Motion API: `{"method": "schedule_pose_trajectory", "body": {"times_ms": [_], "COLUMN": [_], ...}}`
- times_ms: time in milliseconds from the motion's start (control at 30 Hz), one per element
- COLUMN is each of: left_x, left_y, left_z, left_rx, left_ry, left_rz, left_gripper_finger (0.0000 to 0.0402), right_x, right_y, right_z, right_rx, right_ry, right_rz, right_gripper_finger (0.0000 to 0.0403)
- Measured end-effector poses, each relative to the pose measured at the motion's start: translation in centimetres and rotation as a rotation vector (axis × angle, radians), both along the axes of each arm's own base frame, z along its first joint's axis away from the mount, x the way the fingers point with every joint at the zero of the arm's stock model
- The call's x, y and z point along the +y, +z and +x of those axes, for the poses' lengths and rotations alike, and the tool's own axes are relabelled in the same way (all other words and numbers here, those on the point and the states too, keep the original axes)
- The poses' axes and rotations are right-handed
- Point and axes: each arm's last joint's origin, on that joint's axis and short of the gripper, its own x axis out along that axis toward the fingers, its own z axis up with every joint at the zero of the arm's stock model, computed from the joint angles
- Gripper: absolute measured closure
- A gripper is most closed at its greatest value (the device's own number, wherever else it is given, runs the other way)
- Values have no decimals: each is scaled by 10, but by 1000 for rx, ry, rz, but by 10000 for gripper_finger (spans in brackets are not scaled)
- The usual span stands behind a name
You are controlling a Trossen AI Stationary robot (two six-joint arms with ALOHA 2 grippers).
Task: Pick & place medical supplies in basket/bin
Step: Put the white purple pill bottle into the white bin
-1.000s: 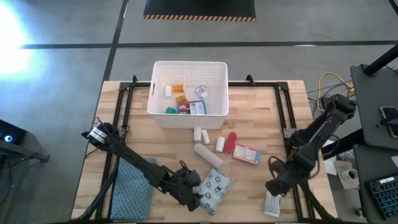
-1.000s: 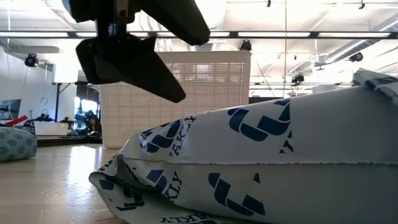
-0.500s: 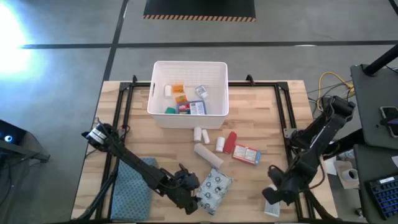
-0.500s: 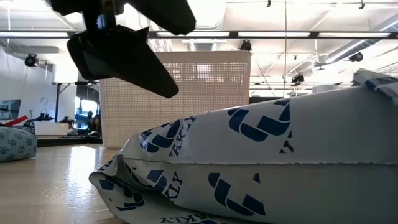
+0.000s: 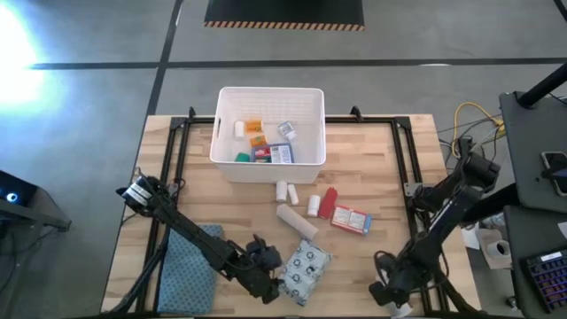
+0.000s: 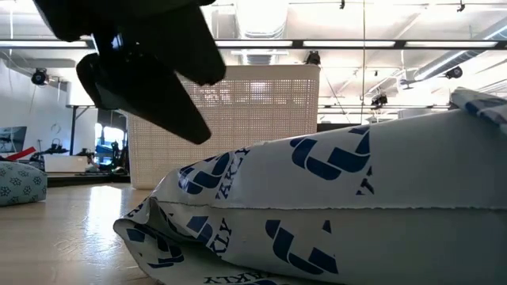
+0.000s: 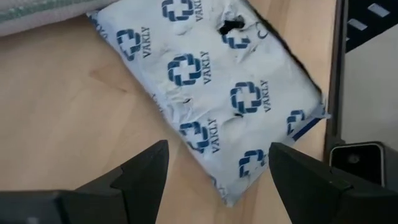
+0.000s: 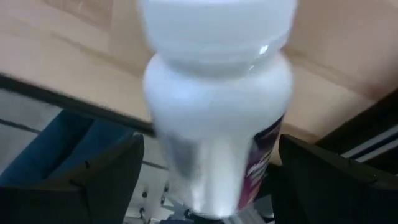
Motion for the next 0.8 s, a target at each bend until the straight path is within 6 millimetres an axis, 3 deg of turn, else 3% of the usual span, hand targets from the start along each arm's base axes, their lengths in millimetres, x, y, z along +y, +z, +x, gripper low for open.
{"method": "schedule_pose_trajectory", "body": {"times_ms": [467, 800], "left_x": [10, 12], "left_y": [-5, -1], "left_z": [-2, -7], "left_rx": [69, 91], "left_ry": [42, 48], "left_rz": [47, 55], "left_gripper_finger": [146, 146], "right_x": [7, 2], "right_y": [-39, -29], "right_z": [7, 9], "right_rx": [-17, -102], "right_ry": [219, 252], "right_rz": [-55, -71], "right_gripper_finger": [42, 136]}}
